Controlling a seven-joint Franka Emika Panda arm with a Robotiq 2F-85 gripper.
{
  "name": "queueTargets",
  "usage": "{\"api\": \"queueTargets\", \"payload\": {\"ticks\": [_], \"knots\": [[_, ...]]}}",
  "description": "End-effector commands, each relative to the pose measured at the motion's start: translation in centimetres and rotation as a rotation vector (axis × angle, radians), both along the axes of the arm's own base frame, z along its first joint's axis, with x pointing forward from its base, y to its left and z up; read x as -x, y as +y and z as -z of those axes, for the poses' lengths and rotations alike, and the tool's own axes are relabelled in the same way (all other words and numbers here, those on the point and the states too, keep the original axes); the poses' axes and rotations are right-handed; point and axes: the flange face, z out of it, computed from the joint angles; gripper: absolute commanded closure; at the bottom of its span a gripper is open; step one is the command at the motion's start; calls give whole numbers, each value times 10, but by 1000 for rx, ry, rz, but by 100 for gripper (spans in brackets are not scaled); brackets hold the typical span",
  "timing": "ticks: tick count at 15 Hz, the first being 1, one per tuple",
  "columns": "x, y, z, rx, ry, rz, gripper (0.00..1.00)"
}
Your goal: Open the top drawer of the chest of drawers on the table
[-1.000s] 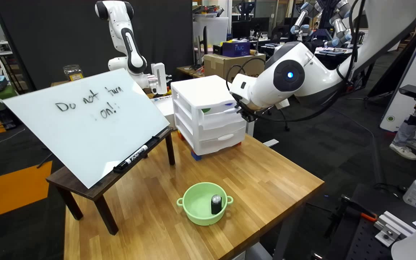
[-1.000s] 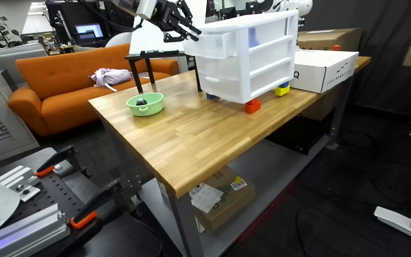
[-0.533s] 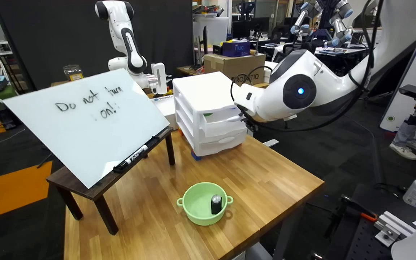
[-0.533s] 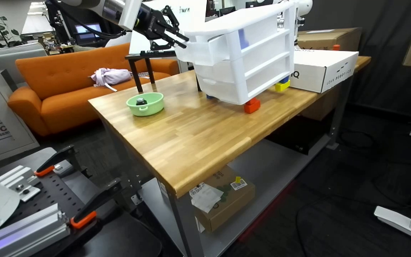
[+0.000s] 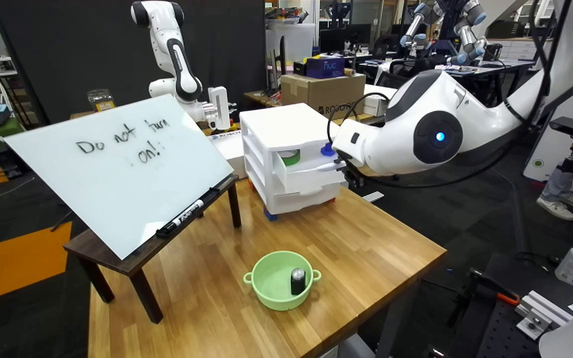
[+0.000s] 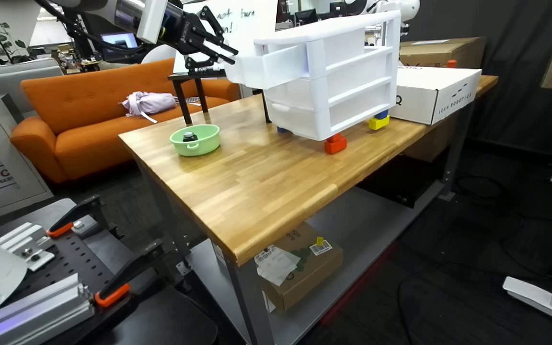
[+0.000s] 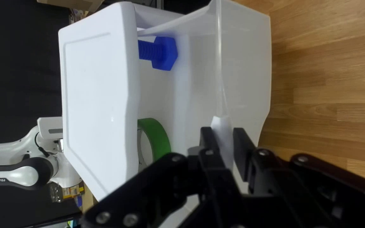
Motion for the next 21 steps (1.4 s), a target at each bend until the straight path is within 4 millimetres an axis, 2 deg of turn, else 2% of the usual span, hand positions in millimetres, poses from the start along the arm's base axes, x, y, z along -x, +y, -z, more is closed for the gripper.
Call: {"api": "queueTargets", "payload": {"ticks": [1,13,21], "knots": [[15,3,-2,10,-4,-17,95],[31,10,-3,5,-18,-30,95],[49,16,-3,0,-34,-31,95]]}}
